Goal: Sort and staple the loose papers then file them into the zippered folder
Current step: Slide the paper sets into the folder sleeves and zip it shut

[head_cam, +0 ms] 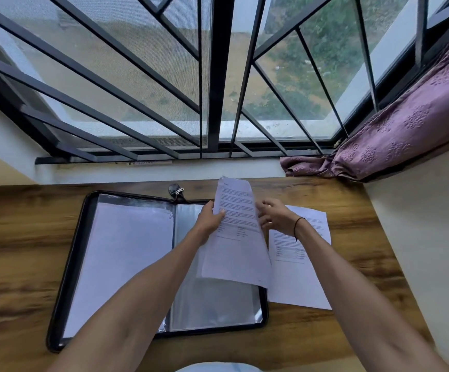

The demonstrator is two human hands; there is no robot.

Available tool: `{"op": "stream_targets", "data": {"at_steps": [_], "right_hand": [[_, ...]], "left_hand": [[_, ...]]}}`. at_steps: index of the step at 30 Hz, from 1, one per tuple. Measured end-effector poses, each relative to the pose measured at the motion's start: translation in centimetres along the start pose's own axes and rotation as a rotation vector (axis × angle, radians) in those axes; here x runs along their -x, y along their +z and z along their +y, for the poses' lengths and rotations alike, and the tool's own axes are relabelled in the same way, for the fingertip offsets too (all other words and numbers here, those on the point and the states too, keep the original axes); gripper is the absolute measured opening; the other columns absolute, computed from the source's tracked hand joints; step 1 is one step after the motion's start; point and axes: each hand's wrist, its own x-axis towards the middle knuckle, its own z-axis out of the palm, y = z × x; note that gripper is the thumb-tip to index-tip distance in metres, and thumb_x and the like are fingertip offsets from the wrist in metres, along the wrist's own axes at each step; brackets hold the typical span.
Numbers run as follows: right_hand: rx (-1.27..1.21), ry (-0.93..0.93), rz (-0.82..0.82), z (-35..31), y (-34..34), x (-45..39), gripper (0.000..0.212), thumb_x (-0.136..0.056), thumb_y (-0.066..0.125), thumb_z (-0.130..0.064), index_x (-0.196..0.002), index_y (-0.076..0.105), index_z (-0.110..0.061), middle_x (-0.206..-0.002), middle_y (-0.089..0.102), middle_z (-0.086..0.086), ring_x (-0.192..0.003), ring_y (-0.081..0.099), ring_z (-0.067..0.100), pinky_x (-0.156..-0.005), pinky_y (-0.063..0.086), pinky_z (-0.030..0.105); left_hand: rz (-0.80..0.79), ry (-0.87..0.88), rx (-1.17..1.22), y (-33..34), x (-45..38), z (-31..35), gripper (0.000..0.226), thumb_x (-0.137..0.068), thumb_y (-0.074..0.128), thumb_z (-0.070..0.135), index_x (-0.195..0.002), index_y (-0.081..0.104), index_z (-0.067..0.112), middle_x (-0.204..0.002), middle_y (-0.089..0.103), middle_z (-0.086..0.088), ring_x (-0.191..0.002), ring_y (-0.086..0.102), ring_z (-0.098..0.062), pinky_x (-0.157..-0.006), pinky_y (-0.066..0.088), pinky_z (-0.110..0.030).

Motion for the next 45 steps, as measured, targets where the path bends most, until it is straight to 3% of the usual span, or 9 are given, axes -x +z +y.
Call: {"op": "stream_targets", "data": {"at_steps": [5, 9, 12, 15, 20, 26, 32, 35, 45], "right_hand": [[0.081, -0.044, -0.136, -0.1, 0.4, -0.2, 0.032, -0.097, 0.070, -0.019, -0.125, 0.055, -0.018, -0.107, 0.064, 0.014, -0.070, 0.062, 0.018, -0.056, 0.054, 0.024], [0.399, -0.071, 0.141, 0.5, 1.5, -1.5, 0.056, -0.086, 0.078, -0.051, -0.126, 0.054, -0.020, -0.109, 0.068, 0.003, -0.083, 0.064, 0.015, -0.048, 0.043, 0.020], [0.203, -0.001, 0.226, 1.0, 2.6, -2.6, 0.063, -0.085, 0.069, -0.068, -0.100, 0.055, -0.009, -0.078, 0.060, 0.001, -0.063, 0.058, 0.016, -0.048, 0.043, 0.026], [-0.082, 0.049, 0.174, 0.4, 3.9, -2.3, 0.045, -0.099, 0.060, -0.053, -0.087, 0.050, -0.011, -0.068, 0.048, 0.004, -0.048, 0.045, 0.014, -0.052, 0.052, 0.029], [-0.034, 0.017, -0.026, 1.0, 3.6, -2.5, 0.044, -0.092, 0.078, -0.018, -0.128, 0.058, -0.003, -0.111, 0.066, 0.013, -0.071, 0.067, 0.016, -0.065, 0.059, 0.028], [0.092, -0.128, 0.177, 1.1, 3.7, -2.8, 0.058, -0.073, 0.090, -0.038, -0.118, 0.067, -0.011, -0.111, 0.075, 0.011, -0.094, 0.074, 0.025, -0.059, 0.053, 0.027], [-0.025, -0.270, 0.301, -0.6, 2.4, -2.4, 0.031, -0.089, 0.080, -0.013, -0.114, 0.065, 0.000, -0.108, 0.073, 0.015, -0.093, 0.073, 0.028, -0.060, 0.057, 0.026], [-0.094, -0.336, 0.395, -2.3, 0.9, -2.3, 0.018, -0.090, 0.079, -0.012, -0.102, 0.067, -0.008, -0.100, 0.073, 0.009, -0.085, 0.072, 0.021, -0.059, 0.056, 0.025], [-0.300, -0.499, 0.566, -5.9, -2.2, -2.9, 0.042, -0.090, 0.080, -0.016, -0.118, 0.061, 0.009, -0.106, 0.072, 0.016, -0.088, 0.074, 0.023, -0.065, 0.059, 0.034]], "left_hand": [[-0.030, -0.065, 0.058, 1.2, 1.0, 1.7, 0.044, -0.105, 0.048, 0.050, -0.126, 0.051, 0.011, -0.126, 0.064, -0.011, -0.107, 0.067, -0.023, -0.089, 0.058, -0.045], [-0.156, -0.058, 0.191, 1.6, 1.0, 2.0, 0.072, -0.094, 0.029, 0.083, -0.133, 0.065, 0.034, -0.125, 0.073, -0.004, -0.110, 0.072, -0.026, -0.095, 0.059, -0.047], [-0.164, -0.045, 0.141, 1.7, 0.1, 0.9, 0.089, -0.077, 0.053, 0.090, -0.137, 0.059, 0.025, -0.136, 0.065, 0.001, -0.124, 0.063, -0.021, -0.110, 0.047, -0.051], [-0.162, -0.021, 0.165, 1.7, 0.9, 1.3, 0.081, -0.075, 0.077, 0.066, -0.133, 0.058, 0.012, -0.132, 0.068, -0.008, -0.117, 0.068, -0.024, -0.102, 0.055, -0.045], [-0.136, 0.069, 0.155, 1.6, 1.2, 0.9, 0.045, -0.099, 0.065, 0.039, -0.137, 0.061, 0.016, -0.126, 0.072, -0.006, -0.111, 0.072, -0.023, -0.099, 0.058, -0.046], [-0.047, 0.070, -0.095, 1.4, 1.0, 0.9, 0.059, -0.096, 0.054, 0.057, -0.144, 0.051, 0.023, -0.138, 0.062, 0.000, -0.120, 0.064, -0.020, -0.103, 0.054, -0.047], [0.001, 0.167, -0.412, 0.6, 1.3, 2.3, 0.051, -0.106, 0.037, 0.056, -0.106, 0.060, 0.011, -0.109, 0.064, -0.006, -0.099, 0.058, -0.024, -0.080, 0.044, -0.037], [0.038, 0.220, -0.425, -0.6, 1.1, 2.5, 0.051, -0.110, 0.031, 0.043, -0.109, 0.066, 0.007, -0.112, 0.067, -0.009, -0.103, 0.062, -0.027, -0.087, 0.047, -0.041], [0.028, 0.448, -0.944, -3.2, -0.5, 1.2, 0.023, -0.095, 0.067, 0.025, -0.116, 0.061, 0.017, -0.124, 0.057, 0.001, -0.116, 0.050, -0.024, -0.087, 0.048, -0.041]]}}
